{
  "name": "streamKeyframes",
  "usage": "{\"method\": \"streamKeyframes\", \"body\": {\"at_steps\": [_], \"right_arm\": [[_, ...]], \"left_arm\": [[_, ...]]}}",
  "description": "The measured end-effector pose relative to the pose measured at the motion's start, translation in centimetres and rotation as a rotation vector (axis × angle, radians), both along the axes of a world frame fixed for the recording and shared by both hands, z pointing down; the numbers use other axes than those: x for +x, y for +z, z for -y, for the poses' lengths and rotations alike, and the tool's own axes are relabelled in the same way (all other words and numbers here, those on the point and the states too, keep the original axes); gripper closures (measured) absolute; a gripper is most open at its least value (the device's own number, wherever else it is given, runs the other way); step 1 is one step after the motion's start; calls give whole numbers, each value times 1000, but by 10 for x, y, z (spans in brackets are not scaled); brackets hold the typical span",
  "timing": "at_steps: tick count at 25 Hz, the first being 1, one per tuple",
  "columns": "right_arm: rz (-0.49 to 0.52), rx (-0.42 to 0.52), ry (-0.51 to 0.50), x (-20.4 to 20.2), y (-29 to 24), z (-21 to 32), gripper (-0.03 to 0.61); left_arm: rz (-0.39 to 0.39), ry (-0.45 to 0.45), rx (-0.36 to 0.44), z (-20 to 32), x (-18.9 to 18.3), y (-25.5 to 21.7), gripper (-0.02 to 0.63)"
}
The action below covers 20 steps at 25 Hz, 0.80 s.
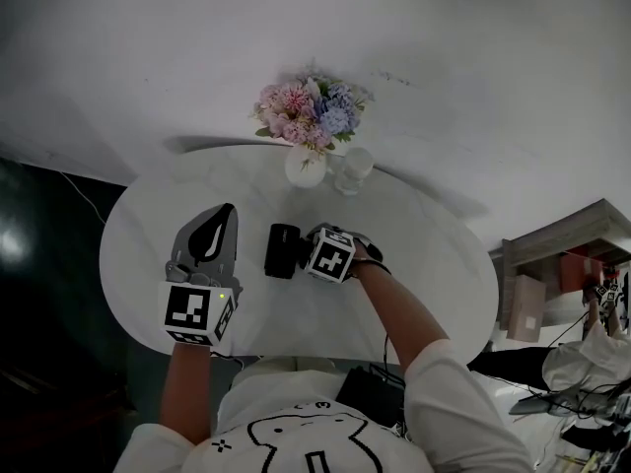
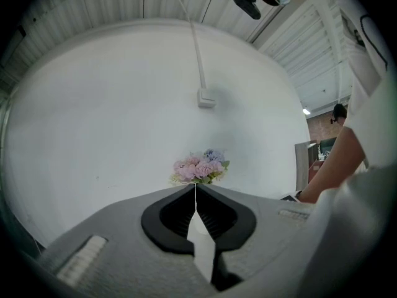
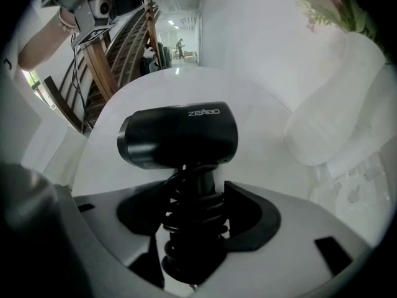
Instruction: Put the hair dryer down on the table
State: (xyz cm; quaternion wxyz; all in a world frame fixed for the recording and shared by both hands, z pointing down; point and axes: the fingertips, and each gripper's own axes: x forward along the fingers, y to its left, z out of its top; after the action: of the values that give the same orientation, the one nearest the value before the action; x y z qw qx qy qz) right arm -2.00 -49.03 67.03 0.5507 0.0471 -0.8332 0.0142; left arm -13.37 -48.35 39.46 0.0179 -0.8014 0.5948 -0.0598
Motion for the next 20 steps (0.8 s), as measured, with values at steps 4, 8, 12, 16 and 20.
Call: {"method": "streamKeyframes", "body": {"at_steps": [4, 8, 12, 16, 20], "right_arm": [[-8, 7, 42, 1, -1, 3, 311], [-18, 44, 83, 5, -4, 5, 291], [-21, 81, 92, 6, -14, 5, 291], [-12, 93, 110, 11, -29, 2, 291], [-9, 99, 135, 17, -44, -3, 291]], "left_arm": [[9, 6, 9, -5, -3, -5, 594], [13, 12, 17, -11, -3, -8, 594], [13, 17, 27, -18, -2, -11, 594], [13, 24, 39, -26, -1, -18, 594], [9, 27, 49, -31, -2, -24, 594]]}}
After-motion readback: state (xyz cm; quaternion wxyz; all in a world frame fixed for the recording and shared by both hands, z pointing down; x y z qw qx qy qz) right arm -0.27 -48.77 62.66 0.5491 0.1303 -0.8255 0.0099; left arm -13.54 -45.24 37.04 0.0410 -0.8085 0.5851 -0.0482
